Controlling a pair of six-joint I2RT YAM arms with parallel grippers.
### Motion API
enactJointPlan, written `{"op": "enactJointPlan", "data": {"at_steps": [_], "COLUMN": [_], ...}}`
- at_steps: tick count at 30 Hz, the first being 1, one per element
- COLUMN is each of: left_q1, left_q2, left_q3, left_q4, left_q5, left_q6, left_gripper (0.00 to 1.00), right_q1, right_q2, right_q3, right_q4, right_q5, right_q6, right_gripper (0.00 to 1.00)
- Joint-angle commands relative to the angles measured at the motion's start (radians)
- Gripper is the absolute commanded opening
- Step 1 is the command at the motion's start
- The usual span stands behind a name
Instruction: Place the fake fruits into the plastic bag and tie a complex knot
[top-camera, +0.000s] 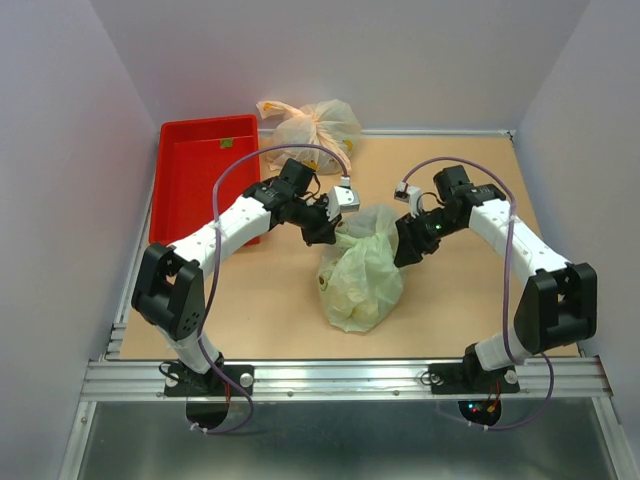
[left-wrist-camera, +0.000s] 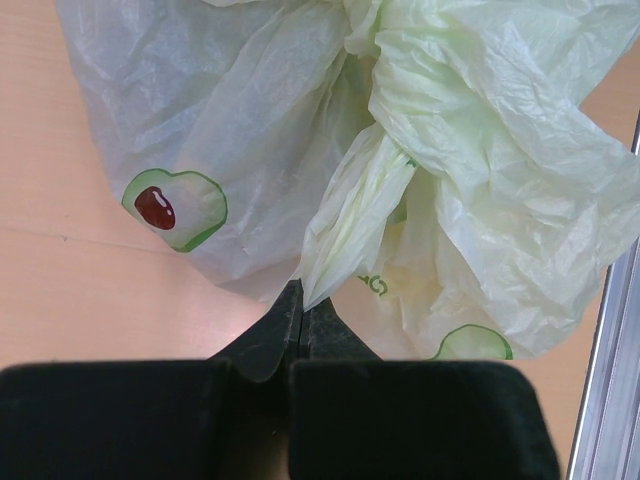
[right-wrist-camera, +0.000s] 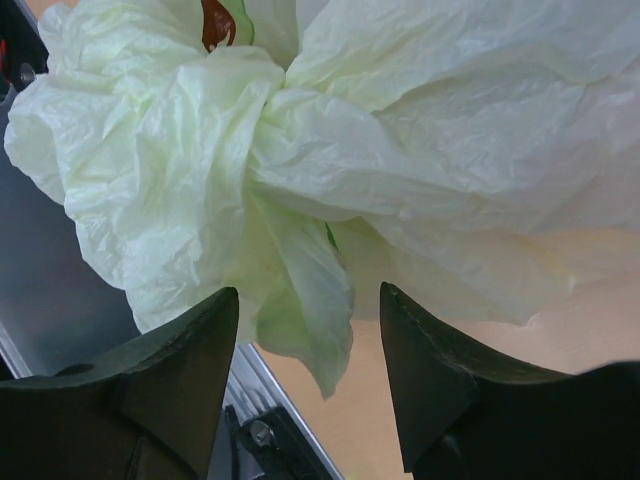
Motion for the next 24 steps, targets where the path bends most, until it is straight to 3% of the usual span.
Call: {"op": "enactJointPlan", "data": {"at_steps": [1,2,6,12,16,19,24], "left_q1": [-0.007,-0.007,-0.007,0.016,0.060,0.108,0.160], "left_q2": [-0.018,-0.018,-0.009,-0.006,-0.018,-0.031,-0.069], "left_q3": [0.007,0.007,0.008,-0.001,0.018,0.025,-0.031], "left_q4": [0.023,0.026,0.037,0.043,-0.012,-0.087,-0.130], "left_q5": [0.019,0.020,-0.003,-0.075,-0.145,-0.188,-0.243], "left_q6": [-0.007,-0.011,-0.034,-0.053,-0.035,0.040,0.114], "left_gripper": [0.00,0.00,0.00,0.00,0.00,0.00,0.00], "right_q1": [0.022,0.032,0.038,0.038,0.036,0.035,-0.025], "right_q2": [0.007,0.008,0.034,-0.007,-0.077,-0.149,-0.200], "right_q3": [-0.014,-0.016,-0.019,-0.023,0.001,0.010,-0.054], "right_q4": [0.090,0.096,0.108,0.041,-0.012,-0.012,-0.010], "right_q5": [0.012,0.006,0.008,0.074,0.215,0.417,0.572], "right_q6": [0.017,0.022,0.019,-0.070,-0.147,-0.232,-0.389], "right_gripper": [0.64,0.64,0.31,0.00,0.00,0.00,0.00]}}
